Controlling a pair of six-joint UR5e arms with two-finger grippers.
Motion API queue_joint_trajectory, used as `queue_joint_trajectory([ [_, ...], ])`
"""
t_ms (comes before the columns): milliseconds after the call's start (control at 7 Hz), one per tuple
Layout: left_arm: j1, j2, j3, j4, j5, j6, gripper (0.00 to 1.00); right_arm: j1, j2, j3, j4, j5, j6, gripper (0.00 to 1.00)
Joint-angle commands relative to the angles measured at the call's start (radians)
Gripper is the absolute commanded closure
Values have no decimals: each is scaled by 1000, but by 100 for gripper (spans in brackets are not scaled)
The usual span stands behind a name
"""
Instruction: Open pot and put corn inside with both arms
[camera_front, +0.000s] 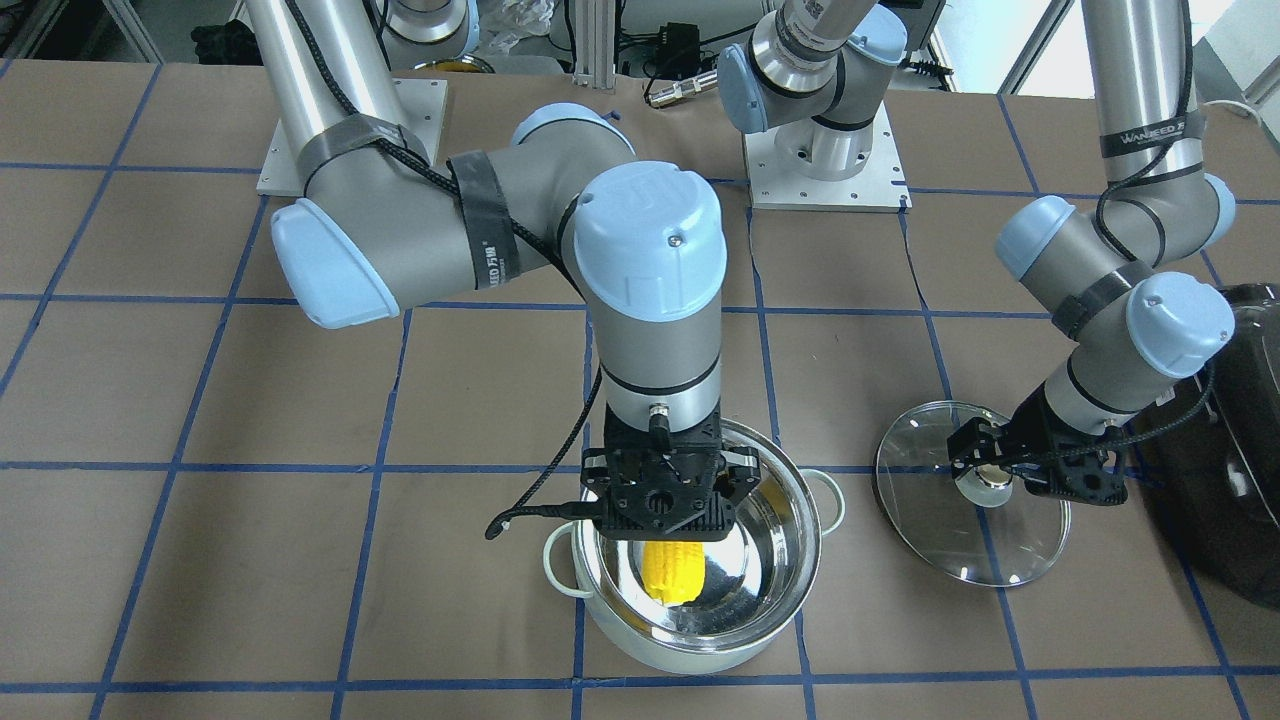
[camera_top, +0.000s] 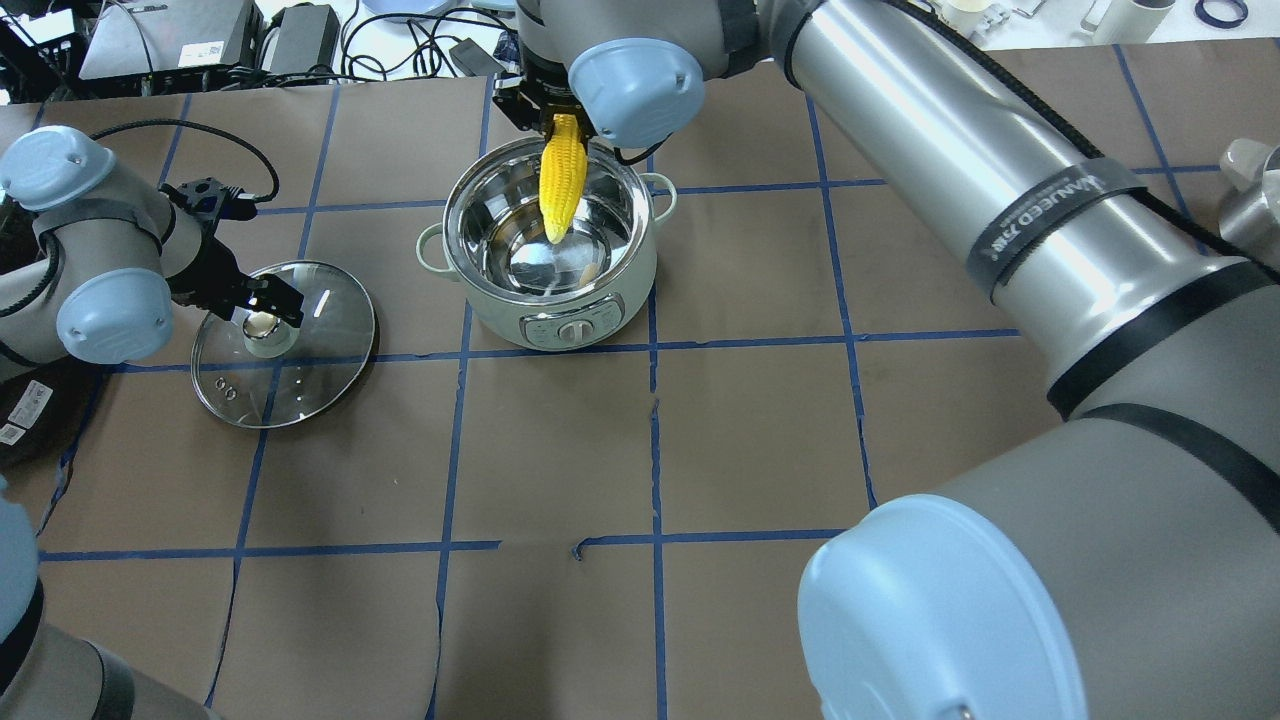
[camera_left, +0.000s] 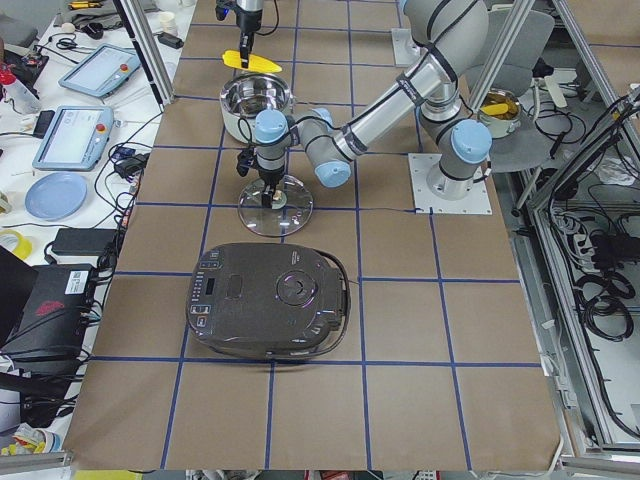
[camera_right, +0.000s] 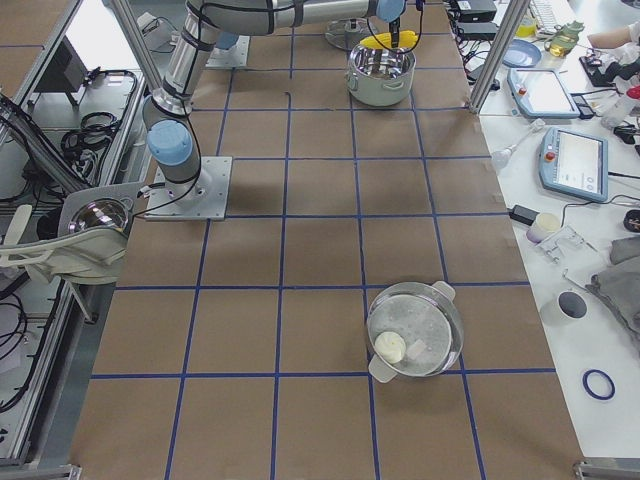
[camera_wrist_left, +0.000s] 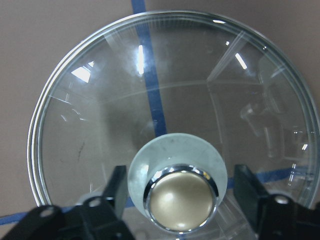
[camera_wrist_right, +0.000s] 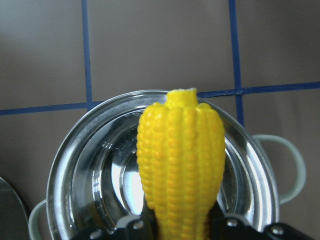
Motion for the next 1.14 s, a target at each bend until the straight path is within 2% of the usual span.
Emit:
queue_joint_trajectory([
  [0,-20,61,84,-198,3,-3,0,51,74,-38,3,-20,49,79],
  [286,-108,135,316,-546,10,-24,0,54,105,-35,-5,-20,46,75],
  [571,-182,207,456,-750,11,-99,0,54,117,-14,-22,-21,38,72],
  [714,-229,242,473,-779,15,-199,0,54,114,26,-83,-21,27,69],
  [857,-300,281,476,-790,52,-276,0,54,111,58,-92,-23,11,68],
  [1000,-349,316,472,-790,91,-359,0,54,112,72,-129,-23,-23,61],
])
